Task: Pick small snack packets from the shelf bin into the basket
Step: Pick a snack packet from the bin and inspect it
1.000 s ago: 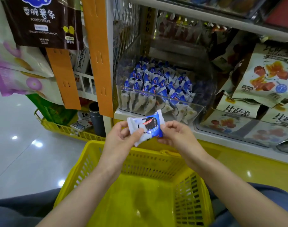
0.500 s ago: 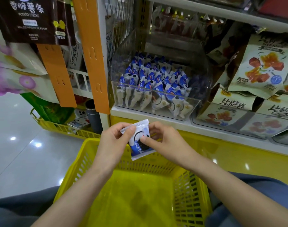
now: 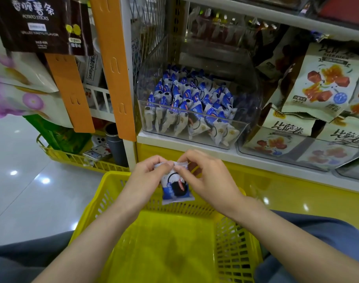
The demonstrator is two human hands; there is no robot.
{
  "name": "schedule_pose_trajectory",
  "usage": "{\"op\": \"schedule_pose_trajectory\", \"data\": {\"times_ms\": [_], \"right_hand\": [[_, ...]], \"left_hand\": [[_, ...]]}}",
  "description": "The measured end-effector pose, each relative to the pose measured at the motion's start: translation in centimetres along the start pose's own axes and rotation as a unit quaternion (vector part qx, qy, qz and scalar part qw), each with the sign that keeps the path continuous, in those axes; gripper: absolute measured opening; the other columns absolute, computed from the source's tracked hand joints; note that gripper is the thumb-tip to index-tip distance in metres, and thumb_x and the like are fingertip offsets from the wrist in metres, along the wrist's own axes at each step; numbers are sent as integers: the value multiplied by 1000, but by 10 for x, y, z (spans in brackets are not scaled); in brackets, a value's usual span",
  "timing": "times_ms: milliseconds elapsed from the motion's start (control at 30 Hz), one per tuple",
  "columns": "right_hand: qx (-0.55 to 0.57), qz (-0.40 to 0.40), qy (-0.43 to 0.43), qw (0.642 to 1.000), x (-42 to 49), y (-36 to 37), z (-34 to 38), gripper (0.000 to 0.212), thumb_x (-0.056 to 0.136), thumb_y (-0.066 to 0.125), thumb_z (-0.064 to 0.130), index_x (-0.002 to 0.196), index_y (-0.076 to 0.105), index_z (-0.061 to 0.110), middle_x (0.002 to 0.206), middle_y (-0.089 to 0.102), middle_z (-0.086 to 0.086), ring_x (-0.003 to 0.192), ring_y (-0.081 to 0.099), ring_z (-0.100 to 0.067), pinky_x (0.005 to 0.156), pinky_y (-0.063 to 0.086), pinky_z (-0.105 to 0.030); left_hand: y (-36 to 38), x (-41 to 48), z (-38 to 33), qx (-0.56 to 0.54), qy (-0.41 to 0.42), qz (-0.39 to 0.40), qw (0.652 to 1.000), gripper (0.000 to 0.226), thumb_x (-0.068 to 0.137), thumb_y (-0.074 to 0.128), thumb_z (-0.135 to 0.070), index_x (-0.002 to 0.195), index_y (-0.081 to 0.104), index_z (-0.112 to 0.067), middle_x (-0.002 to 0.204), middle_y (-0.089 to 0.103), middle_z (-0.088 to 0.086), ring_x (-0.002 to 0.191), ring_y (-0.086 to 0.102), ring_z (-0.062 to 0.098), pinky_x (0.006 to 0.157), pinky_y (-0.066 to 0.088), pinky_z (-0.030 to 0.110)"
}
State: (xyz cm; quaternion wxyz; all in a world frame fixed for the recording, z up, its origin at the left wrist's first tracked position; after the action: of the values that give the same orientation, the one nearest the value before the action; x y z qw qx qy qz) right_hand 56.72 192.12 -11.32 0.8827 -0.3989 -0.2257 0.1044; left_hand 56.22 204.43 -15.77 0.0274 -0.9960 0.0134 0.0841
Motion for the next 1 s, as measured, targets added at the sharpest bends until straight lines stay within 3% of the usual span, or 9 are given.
{"op": "schedule_pose_trajectory", "data": {"times_ms": [100,233,333,467,600,667,767,900,1000], "right_hand": [[18,-66,63,996,2,-12,-12,9,89,58,33,84,58,25,73,63,12,68,61,-7,62,52,-38],[107,-104,102,983,3,-19,-21,4,90,57,24,87,56,21,79,63,10,75,62,-6,66,53,-34],[80,-69,14,994,1,-13,-6,1,89,60,17,90,60,17,92,64,6,87,62,-5,75,53,-30],[-22,-21,-83,996,-4,-3,9,4,85,63,14,89,63,13,107,61,1,96,60,-14,76,51,-34],[-96,-17,-150,984,-5,-1,20,8,86,61,18,87,63,11,105,63,-2,96,59,-17,73,48,-28],[-69,-23,-102,992,-3,-1,16,11,90,58,25,91,61,13,99,60,1,94,55,-12,77,43,-23],[71,-41,88,993,2,-1,-8,10,92,53,29,99,52,21,95,58,8,89,54,-4,78,42,-15],[380,48,276,881,0,22,-28,19,96,48,19,107,59,8,99,69,-3,84,65,-8,73,53,-17],[428,48,303,850,-3,25,-27,20,94,51,15,108,58,2,96,70,-9,80,65,-17,71,56,-25]], "left_hand": [[-12,3,1,27,11,-72,997,8,91,56,-14,88,61,-19,89,63,6,85,58,15,79,48,30],[-16,9,11,4,-57,-50,997,24,97,44,-22,83,64,-20,79,65,0,74,62,14,68,49,25],[-5,9,16,-89,-112,10,990,39,98,35,-38,87,67,-18,76,73,-2,72,69,14,65,53,25],[-3,10,12,-219,-92,35,971,41,85,47,-49,92,71,-17,89,75,5,82,71,19,63,55,25],[-6,10,7,-212,-48,9,976,28,81,59,-36,92,73,-15,90,74,4,83,69,15,65,55,25],[-11,10,6,-177,-31,-30,983,17,89,56,-22,94,70,-13,88,74,2,82,68,13,69,54,27],[-12,10,2,-142,-13,-41,989,18,93,51,-18,96,69,-16,90,75,-1,82,68,9,75,54,28],[-2,7,-1,-97,0,-2,995,20,95,48,-18,94,68,-19,87,74,-2,76,66,5,64,53,18],[-9,7,-3,3,54,-69,996,13,92,53,-17,104,56,-22,90,63,-4,80,58,9,69,47,16]]}}
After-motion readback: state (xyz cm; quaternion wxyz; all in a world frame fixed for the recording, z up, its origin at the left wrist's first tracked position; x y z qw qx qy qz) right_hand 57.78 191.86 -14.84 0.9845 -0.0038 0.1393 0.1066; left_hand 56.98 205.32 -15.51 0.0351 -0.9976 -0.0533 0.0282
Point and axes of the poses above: each hand's wrist, its own x-axis towards the middle knuckle, its own y-axis out of the palm, z = x × y, the point moved 7 cm from there along x, towards the middle knuckle
